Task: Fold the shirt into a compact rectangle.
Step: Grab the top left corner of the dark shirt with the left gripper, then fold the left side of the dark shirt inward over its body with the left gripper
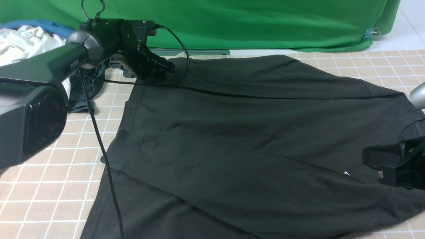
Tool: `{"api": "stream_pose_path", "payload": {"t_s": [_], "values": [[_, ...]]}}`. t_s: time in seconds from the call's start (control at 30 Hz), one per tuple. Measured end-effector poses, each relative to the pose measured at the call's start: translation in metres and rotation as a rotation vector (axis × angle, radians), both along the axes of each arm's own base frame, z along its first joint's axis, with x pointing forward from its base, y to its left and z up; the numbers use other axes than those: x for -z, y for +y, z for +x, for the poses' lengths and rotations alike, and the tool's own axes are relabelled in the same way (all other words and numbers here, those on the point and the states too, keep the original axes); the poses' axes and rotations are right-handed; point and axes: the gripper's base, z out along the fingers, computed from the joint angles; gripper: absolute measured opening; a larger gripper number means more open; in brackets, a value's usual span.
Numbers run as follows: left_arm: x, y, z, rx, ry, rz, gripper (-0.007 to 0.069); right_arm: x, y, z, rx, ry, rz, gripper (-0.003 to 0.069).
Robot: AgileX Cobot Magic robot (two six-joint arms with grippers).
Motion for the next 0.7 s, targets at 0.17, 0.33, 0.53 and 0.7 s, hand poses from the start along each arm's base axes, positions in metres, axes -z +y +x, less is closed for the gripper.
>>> {"api": "stream_pose_path", "payload": {"t_s": [0.17,0.33,0.53,0.7], "values": [[-0.003,-0.002,-0.001,0.0,0.01,-0.011,0.0069,0.0,0.0,0.0,0.0,0.0,0.0,0.005],[-0.026,-0.001,-0.01,0.006,0.039,-0.012,0.0035,0.0,0.0,0.0,-0.001,0.002,-0.001,0.005],[-0.085,0.001,-0.03,0.028,0.047,-0.011,0.0035,0.0,0.0,0.0,-0.001,0.002,-0.001,0.0055],[-0.114,0.003,-0.049,0.047,0.107,-0.005,0.0035,0.0,0.0,0.0,-0.001,0.002,-0.001,0.006]]}}
